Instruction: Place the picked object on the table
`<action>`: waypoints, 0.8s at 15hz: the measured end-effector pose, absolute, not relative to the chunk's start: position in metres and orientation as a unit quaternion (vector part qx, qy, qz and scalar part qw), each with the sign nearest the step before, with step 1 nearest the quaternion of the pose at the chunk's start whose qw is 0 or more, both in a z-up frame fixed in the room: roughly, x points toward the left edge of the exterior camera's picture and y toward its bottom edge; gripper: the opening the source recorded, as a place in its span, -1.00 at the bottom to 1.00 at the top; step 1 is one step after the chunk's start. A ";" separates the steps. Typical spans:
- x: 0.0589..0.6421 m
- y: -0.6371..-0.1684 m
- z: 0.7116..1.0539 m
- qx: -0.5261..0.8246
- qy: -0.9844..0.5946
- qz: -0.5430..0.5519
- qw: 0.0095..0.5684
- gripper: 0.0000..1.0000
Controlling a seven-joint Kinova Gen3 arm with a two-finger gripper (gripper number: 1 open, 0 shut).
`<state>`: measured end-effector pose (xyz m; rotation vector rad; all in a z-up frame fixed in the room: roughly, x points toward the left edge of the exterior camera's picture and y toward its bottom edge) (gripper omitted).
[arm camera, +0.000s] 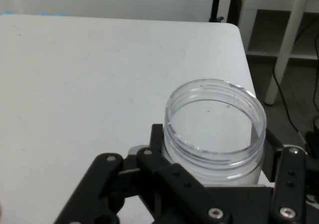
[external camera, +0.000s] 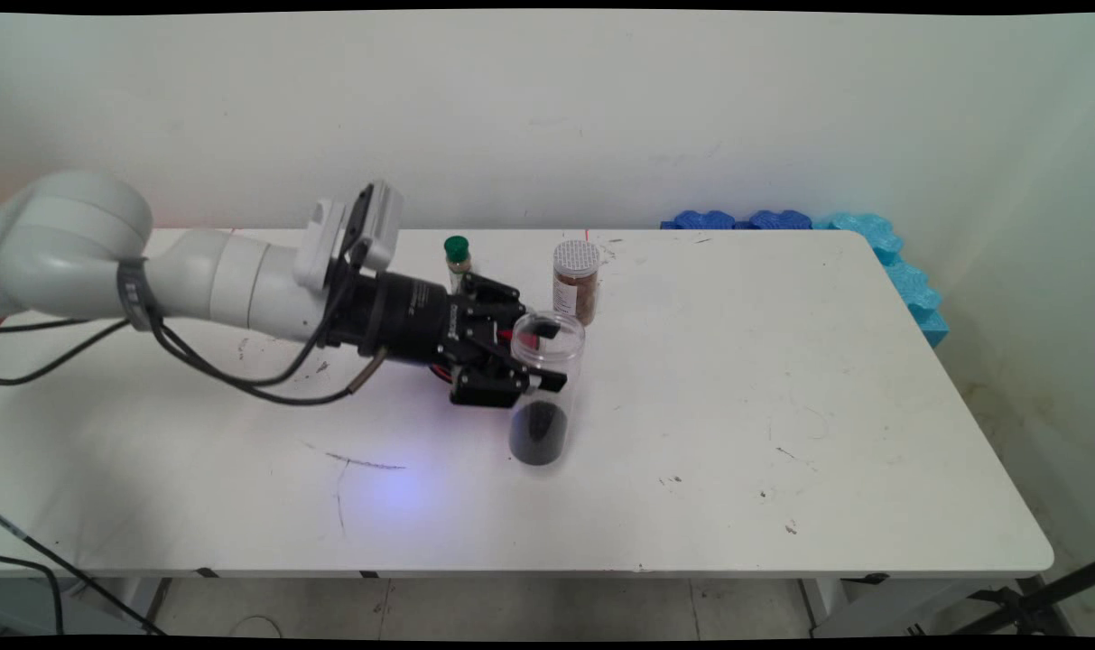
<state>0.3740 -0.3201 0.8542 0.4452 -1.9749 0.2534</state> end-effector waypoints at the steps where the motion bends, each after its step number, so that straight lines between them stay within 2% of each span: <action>1: 0.373 -0.318 0.849 0.182 -0.826 0.105 0.523 -1.00; 12: 0.372 -0.309 0.817 0.158 -0.830 0.105 0.524 -1.00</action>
